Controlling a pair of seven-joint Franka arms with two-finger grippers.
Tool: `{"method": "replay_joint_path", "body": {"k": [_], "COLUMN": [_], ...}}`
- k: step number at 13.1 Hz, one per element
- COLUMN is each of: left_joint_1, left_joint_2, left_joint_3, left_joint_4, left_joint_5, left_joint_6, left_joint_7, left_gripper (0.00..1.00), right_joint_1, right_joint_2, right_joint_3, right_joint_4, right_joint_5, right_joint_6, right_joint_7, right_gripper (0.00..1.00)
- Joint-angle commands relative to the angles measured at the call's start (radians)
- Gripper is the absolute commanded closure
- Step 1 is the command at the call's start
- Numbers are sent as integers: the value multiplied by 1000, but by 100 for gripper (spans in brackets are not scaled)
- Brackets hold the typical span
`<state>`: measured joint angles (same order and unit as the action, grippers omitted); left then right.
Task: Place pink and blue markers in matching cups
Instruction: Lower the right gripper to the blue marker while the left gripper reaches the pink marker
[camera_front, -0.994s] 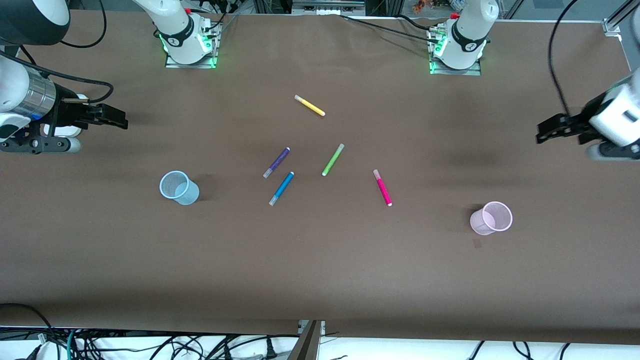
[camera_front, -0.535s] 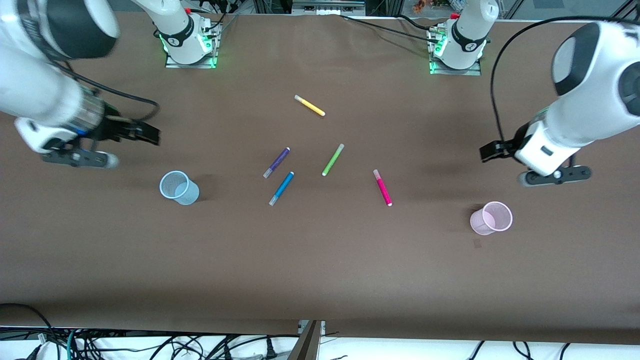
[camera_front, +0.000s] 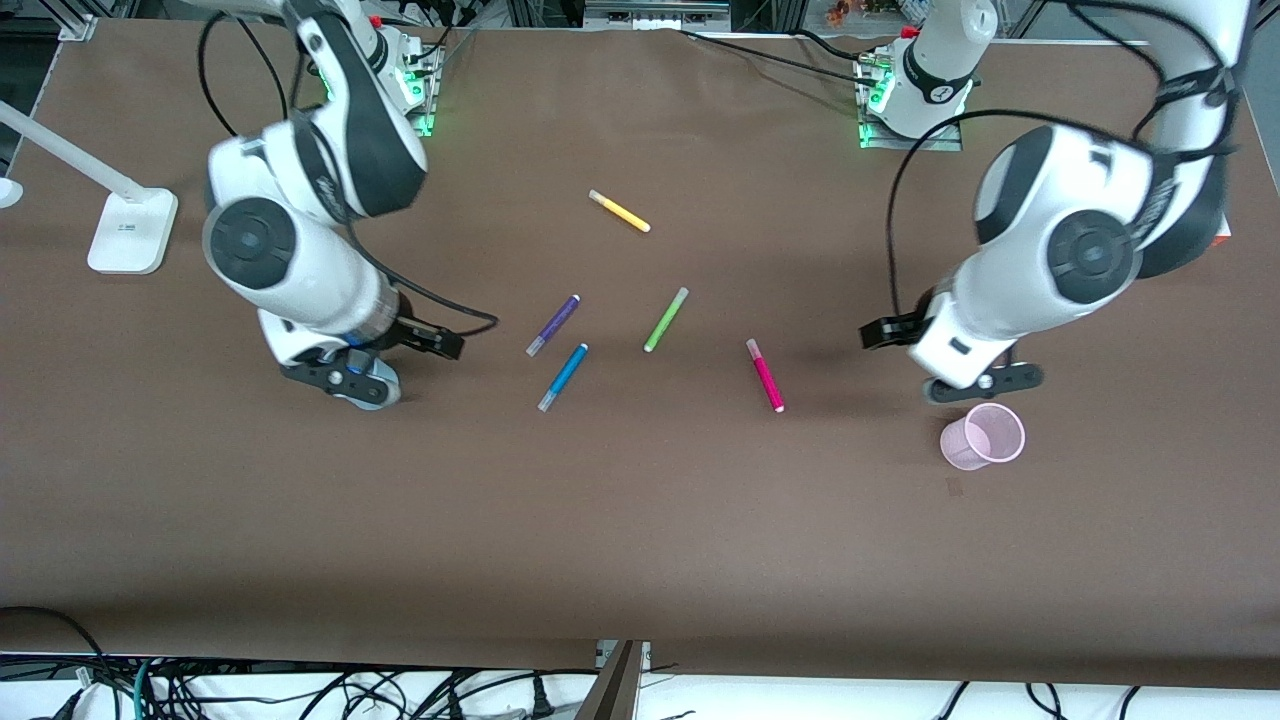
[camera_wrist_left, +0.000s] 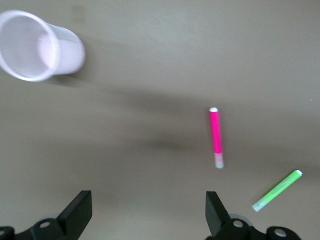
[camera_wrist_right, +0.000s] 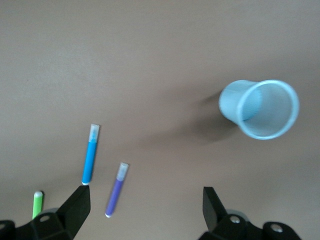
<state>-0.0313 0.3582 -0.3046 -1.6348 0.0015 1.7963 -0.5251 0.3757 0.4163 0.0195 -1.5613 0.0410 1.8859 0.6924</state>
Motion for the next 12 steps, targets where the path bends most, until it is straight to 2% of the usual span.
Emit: {"method": "replay_joint_path", "body": {"k": [1, 3, 7, 9, 11, 12], "left_joint_1": [-43, -128, -165, -203, -202, -200], "left_joint_2": [117, 171, 241, 246, 246, 243], "left_joint_3": [-27, -22, -22, -16, -21, -22], "left_joint_4": [12, -5, -22, -77, -143, -187], "left_joint_5": [12, 23, 55, 66, 179, 186], "left_joint_6": [34, 148, 274, 334, 375, 453], "left_joint_7": [-74, -165, -187, -197, -199, -210], "left_gripper": [0, 0, 0, 0, 0, 0], "right_joint_1": [58, 103, 161, 166, 166, 166], "right_joint_2": [85, 146, 252, 297, 325, 337], "right_joint_3": [-4, -6, -6, -4, -4, -4], "right_joint_4": [13, 13, 13, 15, 17, 20], "right_joint_5": [-6, -9, -9, -4, -3, 8], "right_joint_6": [80, 143, 292, 364, 409, 418], "right_joint_7": [106, 174, 284, 292, 291, 286], "right_gripper": [1, 1, 1, 1, 1, 1]}}
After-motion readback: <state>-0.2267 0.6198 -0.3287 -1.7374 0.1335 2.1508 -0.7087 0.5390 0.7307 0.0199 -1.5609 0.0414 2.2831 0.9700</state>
